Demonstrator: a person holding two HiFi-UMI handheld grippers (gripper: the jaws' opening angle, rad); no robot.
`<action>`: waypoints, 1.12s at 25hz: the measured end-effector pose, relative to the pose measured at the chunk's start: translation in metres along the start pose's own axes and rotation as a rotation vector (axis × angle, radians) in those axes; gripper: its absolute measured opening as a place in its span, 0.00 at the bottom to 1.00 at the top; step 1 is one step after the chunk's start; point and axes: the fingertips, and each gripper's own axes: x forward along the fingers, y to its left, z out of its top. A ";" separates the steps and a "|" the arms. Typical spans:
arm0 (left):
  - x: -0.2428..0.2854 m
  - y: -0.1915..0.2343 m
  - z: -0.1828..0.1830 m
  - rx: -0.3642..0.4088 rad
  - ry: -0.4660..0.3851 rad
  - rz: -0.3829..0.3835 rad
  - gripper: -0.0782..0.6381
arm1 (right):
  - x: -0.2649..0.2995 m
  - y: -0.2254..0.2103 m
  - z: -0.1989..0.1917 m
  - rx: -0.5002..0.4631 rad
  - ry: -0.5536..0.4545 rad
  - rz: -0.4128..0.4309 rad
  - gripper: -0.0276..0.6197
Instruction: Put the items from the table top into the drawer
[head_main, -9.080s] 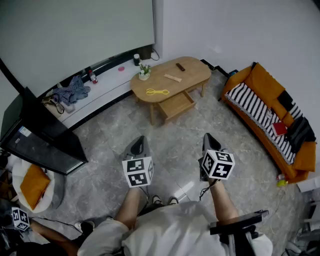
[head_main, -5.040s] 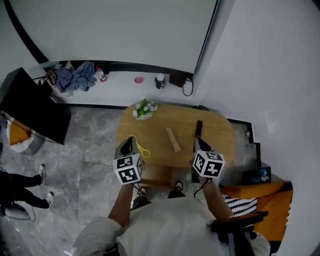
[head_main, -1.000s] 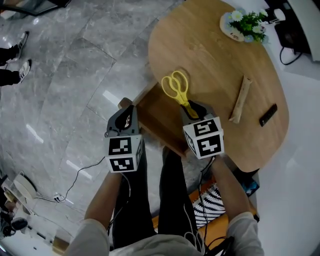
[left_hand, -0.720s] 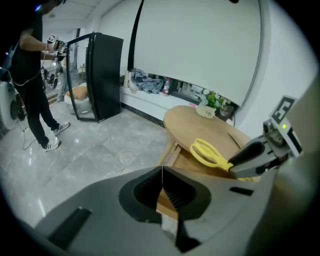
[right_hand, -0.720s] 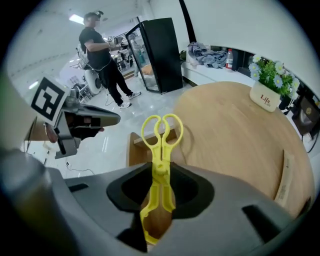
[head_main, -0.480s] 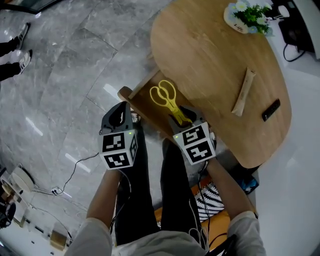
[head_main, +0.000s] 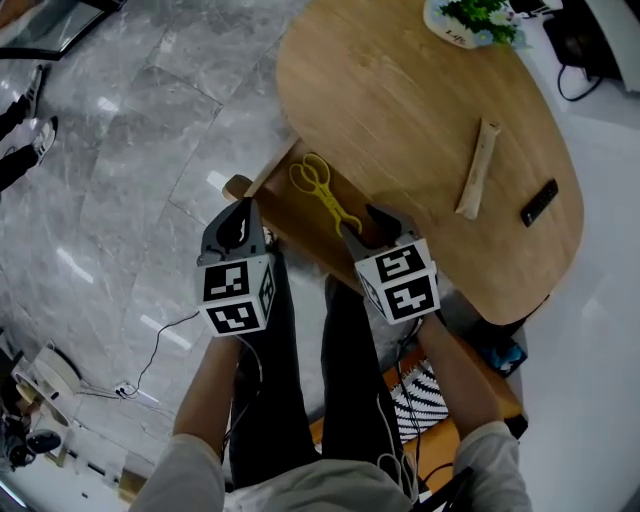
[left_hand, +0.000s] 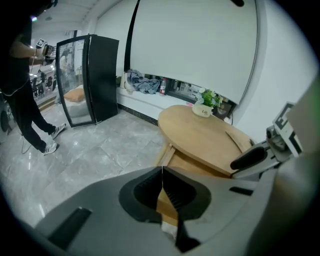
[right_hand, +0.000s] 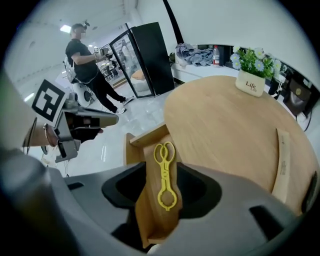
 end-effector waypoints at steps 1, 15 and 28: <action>0.002 -0.004 0.001 0.007 0.001 -0.006 0.12 | -0.002 -0.004 0.000 0.011 -0.007 -0.005 0.33; 0.030 -0.089 0.027 0.136 0.023 -0.127 0.12 | -0.062 -0.113 -0.014 0.263 -0.121 -0.174 0.33; 0.070 -0.174 0.044 0.224 0.053 -0.209 0.12 | -0.091 -0.225 -0.044 0.464 -0.162 -0.318 0.33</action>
